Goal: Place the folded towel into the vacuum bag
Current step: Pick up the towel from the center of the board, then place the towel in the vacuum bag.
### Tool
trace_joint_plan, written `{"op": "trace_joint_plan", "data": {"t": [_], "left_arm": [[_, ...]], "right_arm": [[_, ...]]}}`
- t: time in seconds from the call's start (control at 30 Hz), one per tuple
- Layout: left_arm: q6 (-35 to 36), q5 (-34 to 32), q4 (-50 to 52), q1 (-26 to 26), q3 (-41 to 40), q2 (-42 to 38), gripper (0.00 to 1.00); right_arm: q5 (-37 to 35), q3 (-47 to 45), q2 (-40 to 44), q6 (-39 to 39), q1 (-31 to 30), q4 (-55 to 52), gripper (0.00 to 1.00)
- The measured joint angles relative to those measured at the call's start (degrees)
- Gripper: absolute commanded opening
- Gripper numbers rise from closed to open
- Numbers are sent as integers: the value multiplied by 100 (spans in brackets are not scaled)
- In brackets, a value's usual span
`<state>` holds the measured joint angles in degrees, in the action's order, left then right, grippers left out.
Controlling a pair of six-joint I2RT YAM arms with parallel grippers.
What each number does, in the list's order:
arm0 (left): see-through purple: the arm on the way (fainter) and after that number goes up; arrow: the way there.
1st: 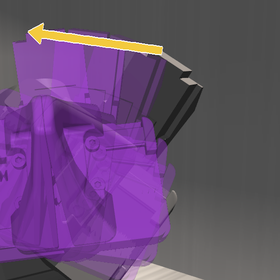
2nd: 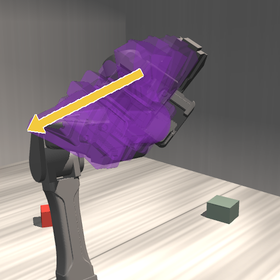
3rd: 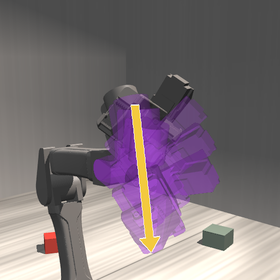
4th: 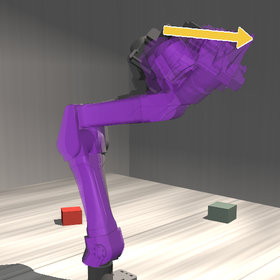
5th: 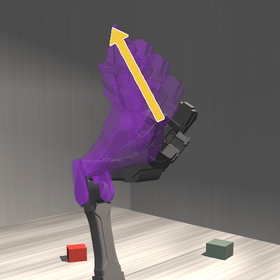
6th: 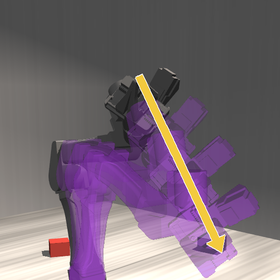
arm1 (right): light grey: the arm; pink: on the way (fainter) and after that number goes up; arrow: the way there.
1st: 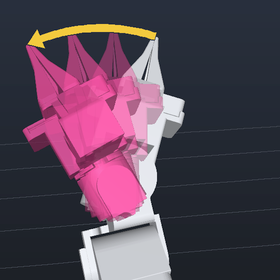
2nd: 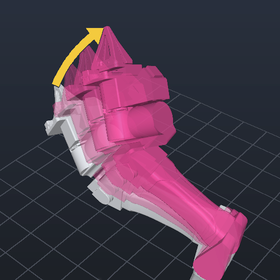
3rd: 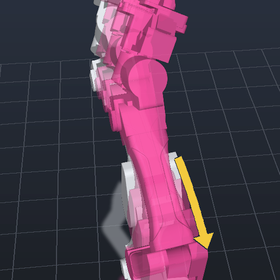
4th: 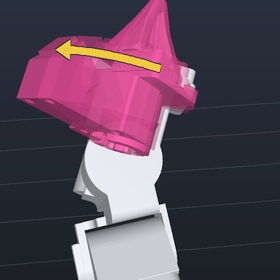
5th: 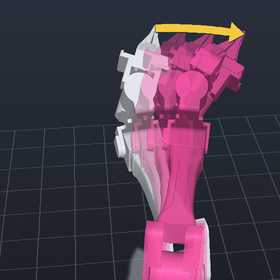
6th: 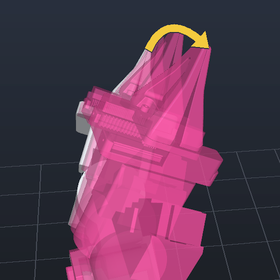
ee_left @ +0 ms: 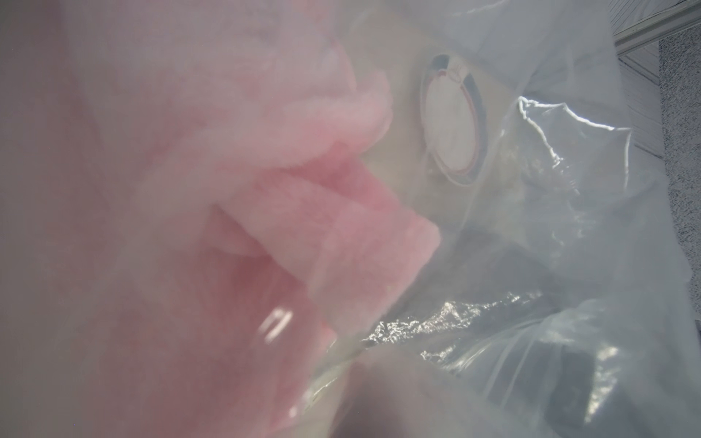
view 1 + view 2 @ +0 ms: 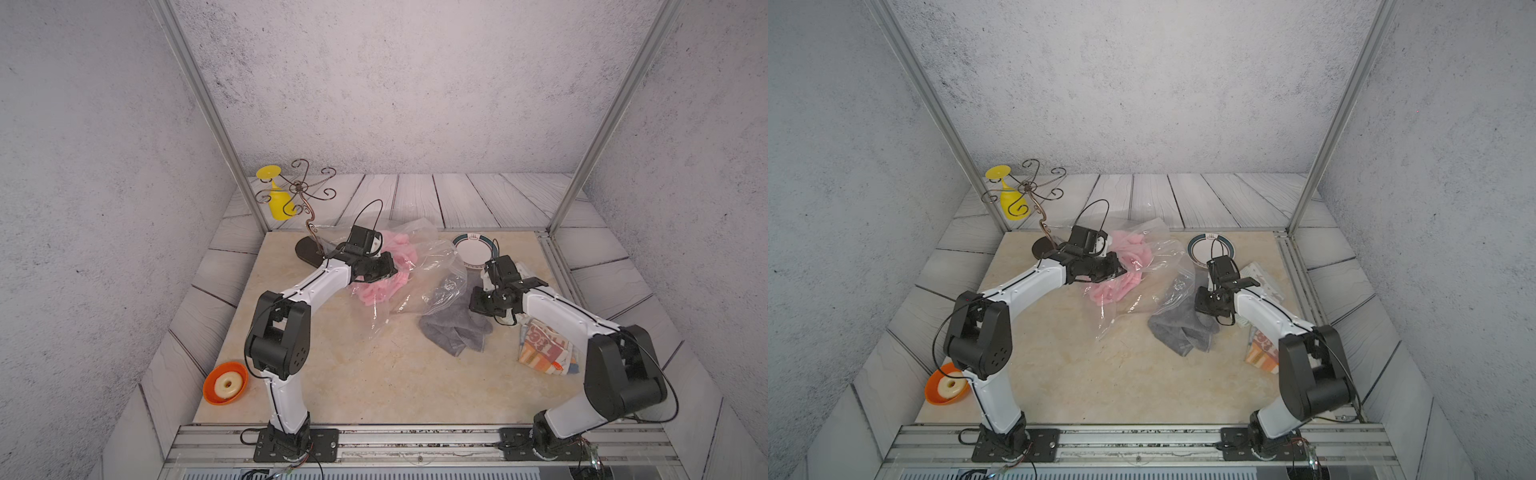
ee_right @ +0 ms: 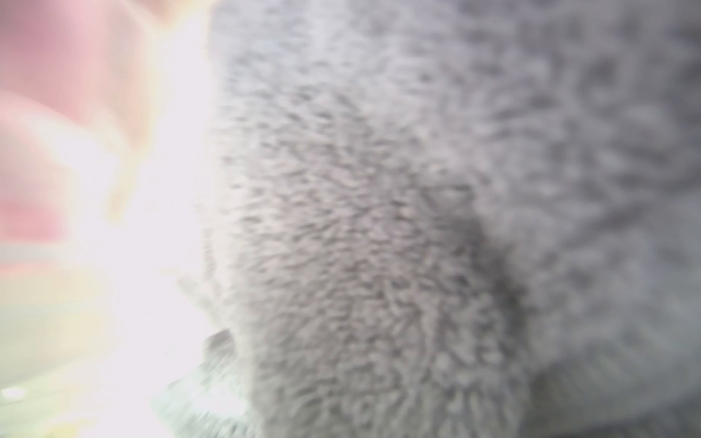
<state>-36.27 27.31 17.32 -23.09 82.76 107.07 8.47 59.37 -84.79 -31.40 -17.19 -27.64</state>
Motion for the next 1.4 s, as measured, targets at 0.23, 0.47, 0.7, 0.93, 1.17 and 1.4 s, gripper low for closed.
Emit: {"op": "trace_joint_plan", "data": {"t": [0.23, 0.47, 0.7, 0.93, 1.17, 1.4], "left_arm": [[-22, 28, 0, 13, -15, 0, 0], [-96, 125, -42, 20, -15, 0, 0], [-195, 315, -85, 20, -11, 4, 0], [-289, 535, -96, 20, 55, 111, 0], [-319, 678, -61, 20, 372, 221, 0], [-254, 776, 66, 20, 514, 227, 0]], "right_arm": [[-212, 48, 1084, 129, 37, 184, 0], [195, 627, 1585, 393, 39, 232, 0], [1274, 1102, 1851, 450, -4, 684, 0], [2424, 1207, 1797, 452, -232, 1084, 0], [2977, 1198, 396, 1215, -992, 439, 0], [2483, 955, -625, 1687, -1274, -407, 0]]}}
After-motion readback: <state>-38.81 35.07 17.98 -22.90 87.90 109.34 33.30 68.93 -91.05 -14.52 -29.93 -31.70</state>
